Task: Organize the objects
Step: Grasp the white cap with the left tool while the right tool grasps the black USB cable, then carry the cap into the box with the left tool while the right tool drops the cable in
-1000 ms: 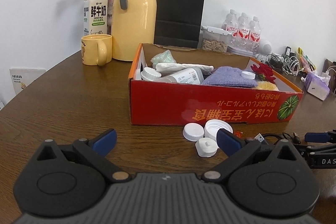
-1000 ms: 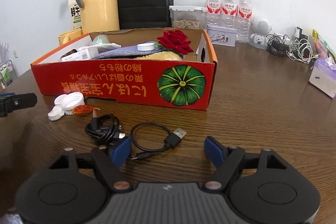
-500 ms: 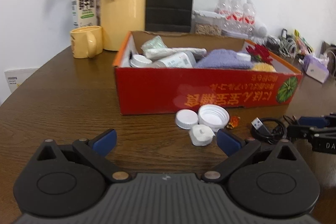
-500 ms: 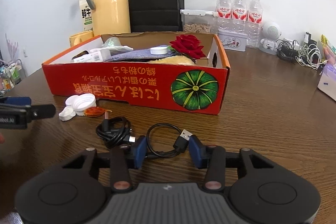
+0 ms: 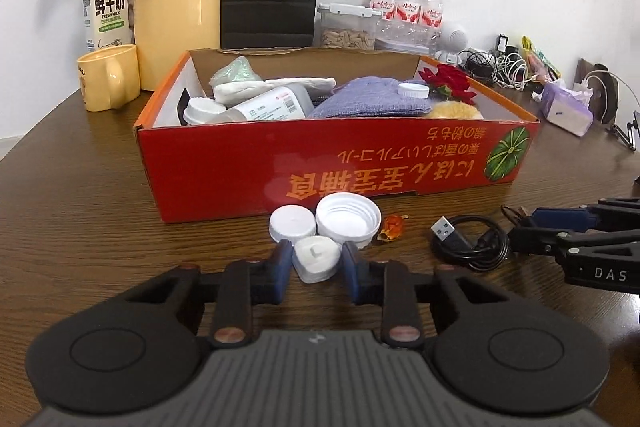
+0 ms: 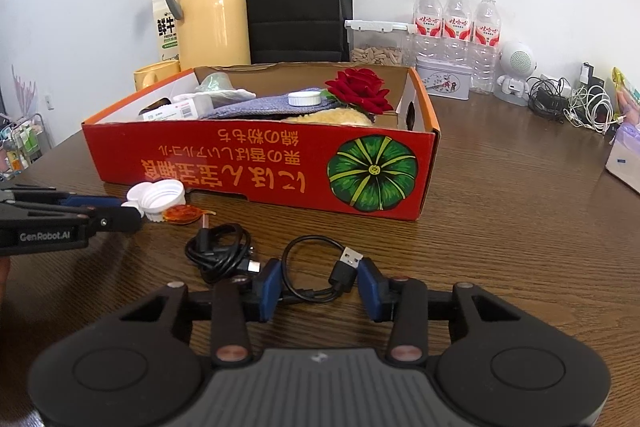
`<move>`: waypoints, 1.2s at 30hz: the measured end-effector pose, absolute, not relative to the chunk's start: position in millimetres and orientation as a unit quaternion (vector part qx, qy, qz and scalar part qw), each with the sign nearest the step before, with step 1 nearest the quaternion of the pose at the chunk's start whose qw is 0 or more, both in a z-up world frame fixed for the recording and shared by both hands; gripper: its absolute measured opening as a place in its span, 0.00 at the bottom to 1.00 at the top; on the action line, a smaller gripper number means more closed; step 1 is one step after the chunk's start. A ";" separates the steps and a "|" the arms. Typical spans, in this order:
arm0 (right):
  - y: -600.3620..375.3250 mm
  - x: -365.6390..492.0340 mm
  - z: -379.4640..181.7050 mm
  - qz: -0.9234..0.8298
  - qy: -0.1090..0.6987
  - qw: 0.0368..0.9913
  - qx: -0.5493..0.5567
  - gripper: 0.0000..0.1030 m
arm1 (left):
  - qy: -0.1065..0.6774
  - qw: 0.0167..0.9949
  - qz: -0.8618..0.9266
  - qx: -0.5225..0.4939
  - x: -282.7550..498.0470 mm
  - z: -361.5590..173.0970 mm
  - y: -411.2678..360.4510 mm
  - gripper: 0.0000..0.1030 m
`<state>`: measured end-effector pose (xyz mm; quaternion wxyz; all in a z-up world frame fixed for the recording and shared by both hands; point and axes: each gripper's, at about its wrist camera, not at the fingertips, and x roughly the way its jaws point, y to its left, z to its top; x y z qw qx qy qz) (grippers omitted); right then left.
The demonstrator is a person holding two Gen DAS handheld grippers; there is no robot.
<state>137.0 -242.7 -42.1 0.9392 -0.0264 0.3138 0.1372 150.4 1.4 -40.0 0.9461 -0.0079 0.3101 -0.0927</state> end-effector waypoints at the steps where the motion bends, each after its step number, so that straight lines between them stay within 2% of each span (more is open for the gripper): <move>1: -242.0 136.4 -42.1 0.139 0.313 0.939 -0.027 0.35 | 0.310 0.946 -0.092 -0.011 150.4 -39.7 1.9 0.26; 14: -242.4 131.7 -39.8 0.133 0.299 0.944 -0.029 0.25 | 0.282 0.956 -0.081 -0.031 142.5 -34.0 9.3 0.26; 28: -245.7 109.7 -28.6 0.130 0.244 0.961 -0.022 0.24 | 0.245 0.966 -0.075 -0.033 123.8 -26.9 10.0 0.26; 36: -235.8 111.7 0.7 0.146 0.193 0.970 -0.034 0.24 | 0.204 0.974 -0.090 -0.045 122.2 0.9 5.7 0.26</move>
